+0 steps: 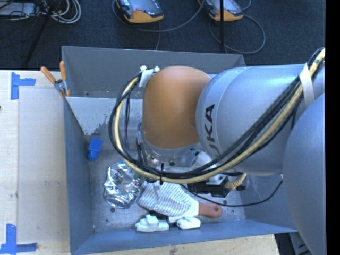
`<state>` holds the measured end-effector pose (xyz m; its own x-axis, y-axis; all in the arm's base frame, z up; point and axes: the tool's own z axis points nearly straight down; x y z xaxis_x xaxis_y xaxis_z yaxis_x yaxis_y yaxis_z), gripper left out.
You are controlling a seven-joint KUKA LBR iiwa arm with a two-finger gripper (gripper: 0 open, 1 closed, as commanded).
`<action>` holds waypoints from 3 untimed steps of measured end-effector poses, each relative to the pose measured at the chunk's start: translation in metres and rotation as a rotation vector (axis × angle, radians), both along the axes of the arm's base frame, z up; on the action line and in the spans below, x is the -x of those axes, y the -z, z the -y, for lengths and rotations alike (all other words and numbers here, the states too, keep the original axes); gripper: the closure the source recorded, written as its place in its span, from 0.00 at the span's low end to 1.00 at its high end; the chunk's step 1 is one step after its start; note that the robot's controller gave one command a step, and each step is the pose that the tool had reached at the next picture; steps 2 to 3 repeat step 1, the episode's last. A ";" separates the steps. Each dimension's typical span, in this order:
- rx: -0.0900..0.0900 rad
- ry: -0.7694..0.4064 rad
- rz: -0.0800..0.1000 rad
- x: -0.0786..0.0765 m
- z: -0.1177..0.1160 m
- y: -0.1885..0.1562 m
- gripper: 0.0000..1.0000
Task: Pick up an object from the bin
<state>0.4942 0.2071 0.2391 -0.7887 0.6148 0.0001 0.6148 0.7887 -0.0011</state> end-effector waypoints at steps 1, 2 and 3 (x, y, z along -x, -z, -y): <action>0.003 -0.140 -0.010 0.002 -0.018 0.107 0.00; 0.003 -0.140 -0.010 0.002 -0.018 0.107 0.00; 0.003 -0.140 -0.010 0.002 -0.018 0.107 0.00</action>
Offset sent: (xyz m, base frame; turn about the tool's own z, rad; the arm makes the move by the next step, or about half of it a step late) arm 0.0000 0.0000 0.0000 0.0000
